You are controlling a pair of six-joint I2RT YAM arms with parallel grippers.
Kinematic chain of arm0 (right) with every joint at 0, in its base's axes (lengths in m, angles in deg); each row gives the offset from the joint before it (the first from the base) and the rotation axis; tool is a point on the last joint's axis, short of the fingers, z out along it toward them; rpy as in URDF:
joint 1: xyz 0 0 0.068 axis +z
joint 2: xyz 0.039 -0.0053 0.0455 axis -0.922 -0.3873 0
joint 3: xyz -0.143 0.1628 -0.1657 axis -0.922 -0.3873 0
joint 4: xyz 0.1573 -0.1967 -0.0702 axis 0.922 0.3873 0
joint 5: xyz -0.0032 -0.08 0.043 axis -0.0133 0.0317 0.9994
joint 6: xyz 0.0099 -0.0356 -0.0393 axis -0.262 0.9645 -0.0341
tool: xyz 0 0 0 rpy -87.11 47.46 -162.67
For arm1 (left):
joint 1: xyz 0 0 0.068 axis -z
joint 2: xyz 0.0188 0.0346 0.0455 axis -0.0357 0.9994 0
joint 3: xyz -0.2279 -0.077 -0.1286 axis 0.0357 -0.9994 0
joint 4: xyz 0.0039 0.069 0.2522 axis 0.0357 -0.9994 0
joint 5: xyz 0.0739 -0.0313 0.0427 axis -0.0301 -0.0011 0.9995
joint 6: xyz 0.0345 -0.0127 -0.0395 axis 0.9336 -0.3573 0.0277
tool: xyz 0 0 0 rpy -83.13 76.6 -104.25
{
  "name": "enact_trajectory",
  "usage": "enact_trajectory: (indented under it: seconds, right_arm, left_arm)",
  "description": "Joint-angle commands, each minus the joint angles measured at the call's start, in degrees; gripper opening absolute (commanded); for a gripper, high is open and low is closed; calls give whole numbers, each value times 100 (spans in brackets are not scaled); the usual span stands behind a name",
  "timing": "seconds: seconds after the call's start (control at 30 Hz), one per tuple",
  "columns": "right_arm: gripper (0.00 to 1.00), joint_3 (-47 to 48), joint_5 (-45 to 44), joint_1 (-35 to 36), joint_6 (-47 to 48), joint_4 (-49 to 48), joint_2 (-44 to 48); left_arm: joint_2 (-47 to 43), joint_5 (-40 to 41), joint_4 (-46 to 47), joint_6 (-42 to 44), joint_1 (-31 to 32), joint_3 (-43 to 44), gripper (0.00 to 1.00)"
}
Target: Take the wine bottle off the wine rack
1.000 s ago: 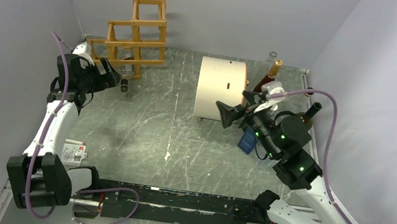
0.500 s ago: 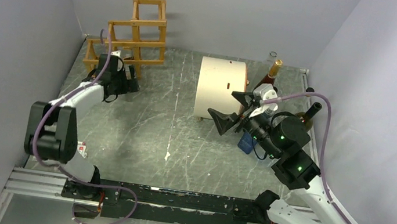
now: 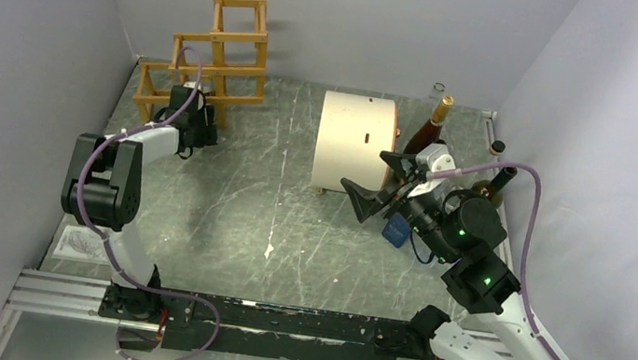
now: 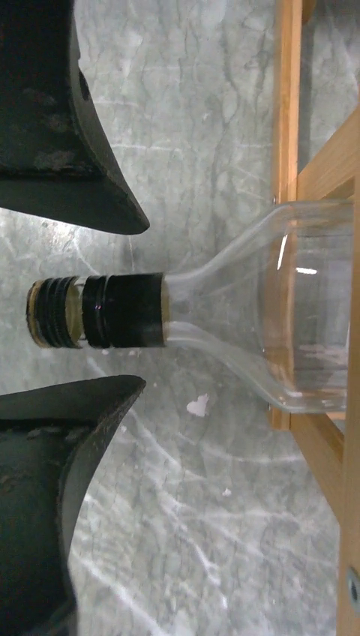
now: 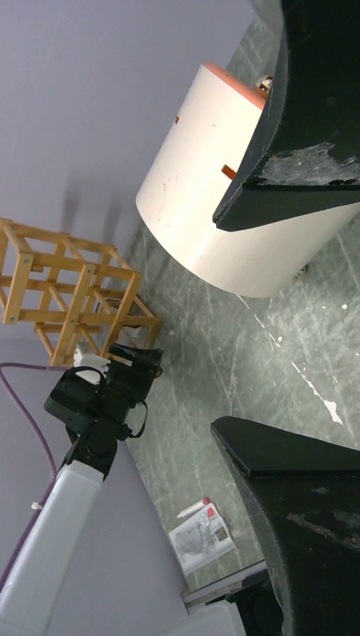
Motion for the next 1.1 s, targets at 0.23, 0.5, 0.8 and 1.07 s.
enact_trajectory:
  seconds: [0.23,0.5,0.8,1.07]
  right_arm:
    - [100,-82,-29,-13,60,-123,-41]
    - [100,-102,-116,-13,84,-156,-28]
    - [100,-48,-34,-12,83,-122,-179]
    - [100,109,164,-4,58,36,-511]
  left_arm:
    - [93,529,37,-11,55,179,45]
    - [-369,420,-217,-670,102,-240,32]
    - [-1242,207,-405,-1221,120,-1079,28]
    - [-2252,-661,-1234,-1324,125,-1407,20]
